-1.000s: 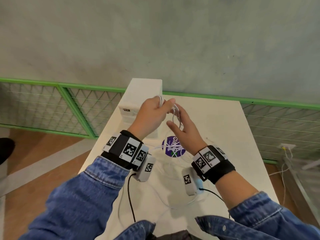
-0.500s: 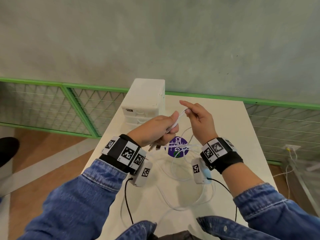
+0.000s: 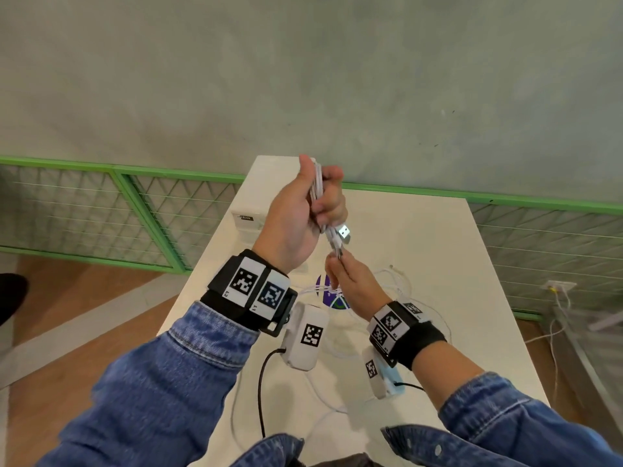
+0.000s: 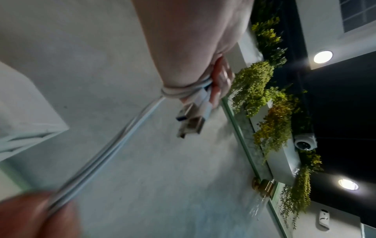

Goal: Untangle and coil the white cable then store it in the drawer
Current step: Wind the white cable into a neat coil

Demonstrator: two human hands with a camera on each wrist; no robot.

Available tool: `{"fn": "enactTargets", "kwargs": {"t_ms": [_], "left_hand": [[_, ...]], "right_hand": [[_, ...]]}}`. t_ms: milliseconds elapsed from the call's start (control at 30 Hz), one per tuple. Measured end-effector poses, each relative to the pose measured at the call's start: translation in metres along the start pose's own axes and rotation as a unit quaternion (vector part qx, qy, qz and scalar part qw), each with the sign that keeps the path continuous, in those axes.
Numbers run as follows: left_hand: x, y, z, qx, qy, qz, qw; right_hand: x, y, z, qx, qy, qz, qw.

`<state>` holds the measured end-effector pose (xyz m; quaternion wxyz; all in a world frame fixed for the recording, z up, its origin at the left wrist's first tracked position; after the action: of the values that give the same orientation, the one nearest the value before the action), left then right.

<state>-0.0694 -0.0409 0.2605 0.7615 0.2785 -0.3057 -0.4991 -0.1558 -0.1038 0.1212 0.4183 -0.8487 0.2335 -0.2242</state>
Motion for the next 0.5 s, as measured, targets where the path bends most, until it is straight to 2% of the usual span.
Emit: {"fn": "enactTargets", "kwargs": {"t_ms": [100, 167, 233, 300, 333, 400, 467, 500], "left_hand": [[0.006, 0.015, -0.002, 0.025, 0.043, 0.108, 0.993], [0.008, 0.020, -0.010, 0.087, 0.079, 0.176, 0.977], [0.006, 0.019, -0.019, 0.220, 0.110, 0.243, 0.938], [0.004, 0.015, -0.027, 0.361, 0.113, 0.291, 0.879], [0.005, 0.012, -0.032, 0.427, 0.102, 0.293, 0.849], [0.007, 0.008, -0.041, 0.567, 0.064, 0.250, 0.782], [0.006, 0.002, -0.048, 0.706, 0.032, 0.151, 0.691], [0.004, 0.000, -0.051, 0.739, 0.014, 0.099, 0.666]], "right_hand": [[-0.006, 0.006, 0.004, -0.012, -0.030, 0.002, 0.999], [-0.008, 0.004, 0.004, -0.033, -0.041, -0.009, 0.999], [-0.008, 0.000, 0.002, -0.036, -0.041, -0.018, 0.998], [-0.008, -0.006, -0.002, -0.021, -0.018, -0.038, 0.999], [-0.009, -0.010, -0.005, -0.008, -0.007, -0.049, 0.999], [-0.009, -0.016, -0.009, 0.006, 0.004, -0.071, 0.997], [-0.010, -0.022, -0.011, 0.001, 0.010, -0.091, 0.996], [-0.010, -0.024, -0.012, -0.006, 0.016, -0.100, 0.995]]}}
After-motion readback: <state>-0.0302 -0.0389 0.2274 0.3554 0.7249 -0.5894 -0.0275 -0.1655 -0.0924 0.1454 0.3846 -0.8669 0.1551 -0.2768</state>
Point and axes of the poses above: each hand's wrist, its own x-axis towards the middle knuckle, its own z-axis out of the palm, y = z × x, the point moved 2 cm from there along x, towards the middle knuckle, and after that the axes turned 7 degrees about -x, right-handed, at the moved point
